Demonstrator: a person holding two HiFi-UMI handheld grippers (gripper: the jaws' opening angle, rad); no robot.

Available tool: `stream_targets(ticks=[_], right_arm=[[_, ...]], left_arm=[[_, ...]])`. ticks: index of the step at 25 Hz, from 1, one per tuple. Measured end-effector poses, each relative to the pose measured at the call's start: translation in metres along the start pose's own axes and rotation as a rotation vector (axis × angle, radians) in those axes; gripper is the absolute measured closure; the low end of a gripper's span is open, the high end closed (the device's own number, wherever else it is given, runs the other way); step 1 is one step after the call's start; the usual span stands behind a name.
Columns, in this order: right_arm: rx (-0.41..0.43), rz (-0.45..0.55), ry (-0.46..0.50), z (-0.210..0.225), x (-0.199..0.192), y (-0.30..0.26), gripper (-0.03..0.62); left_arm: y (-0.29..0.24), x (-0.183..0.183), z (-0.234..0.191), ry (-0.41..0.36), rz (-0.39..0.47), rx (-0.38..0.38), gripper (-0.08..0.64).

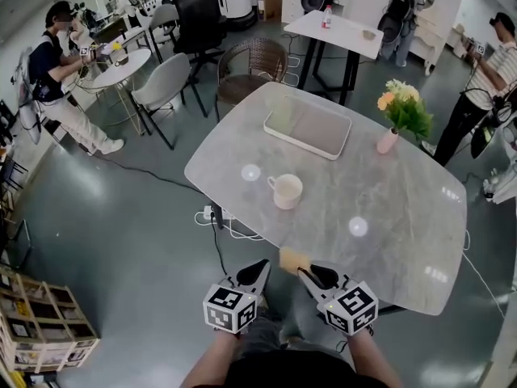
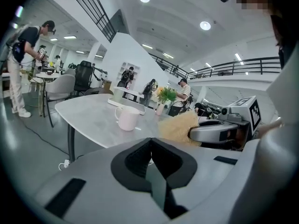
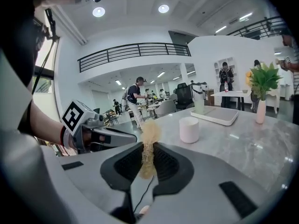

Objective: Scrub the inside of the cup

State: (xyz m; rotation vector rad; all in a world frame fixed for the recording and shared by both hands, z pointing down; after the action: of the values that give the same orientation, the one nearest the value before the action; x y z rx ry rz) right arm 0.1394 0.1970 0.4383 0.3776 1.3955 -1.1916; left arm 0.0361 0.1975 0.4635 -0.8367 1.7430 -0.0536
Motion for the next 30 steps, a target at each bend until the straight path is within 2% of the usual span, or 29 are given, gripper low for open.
stream_targets(ticks=[6,10,11,15,21,25,30], right_arm=[[-0.064,-0.032,-0.03,0.014,0.007,-0.023,0.532],[-0.065,-0.019,-0.055,0.017,0.022,-0.042,0.532],[-0.059,-0.017,-0.063,0.017,0.027,-0.046,0.532],[-0.051,-0.031,-0.073,0.018,0.034,-0.054,0.532],[-0.107,-0.015,-0.055,0.051,0.053,-0.056,0.532],[-0.144,0.009,-0.066,0.083,0.064,-0.058,0.532],[-0.17,0.06,-0.133,0.122,0.081,-0.073,0.532]], left_arm=[[-0.019,0.011,-0.026,-0.003,-0.028,-0.074,0.546],[-0.027,0.019,-0.033,-0.15,-0.073,-0.107,0.546],[-0.028,0.022,-0.034,-0.163,-0.076,-0.12,0.546],[-0.03,0.028,-0.034,-0.136,-0.065,-0.155,0.546],[-0.035,0.037,-0.056,-0.113,-0.055,-0.148,0.546],[-0.043,0.045,-0.073,-0.117,-0.054,-0.136,0.546],[-0.061,0.067,-0.1,-0.156,-0.085,-0.141,0.546]])
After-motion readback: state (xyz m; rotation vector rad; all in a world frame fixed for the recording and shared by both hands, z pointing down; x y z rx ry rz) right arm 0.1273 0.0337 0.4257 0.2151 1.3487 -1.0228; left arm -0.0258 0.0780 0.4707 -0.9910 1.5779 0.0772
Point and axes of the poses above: the fingertips, and each gripper's own axes: y backward along the fingers, z to its right, x out of its top, the point moved 2 cm from there along y, backward along the fingers, and after that the axes turned 2 degrees about x, right-handed, at the moved point
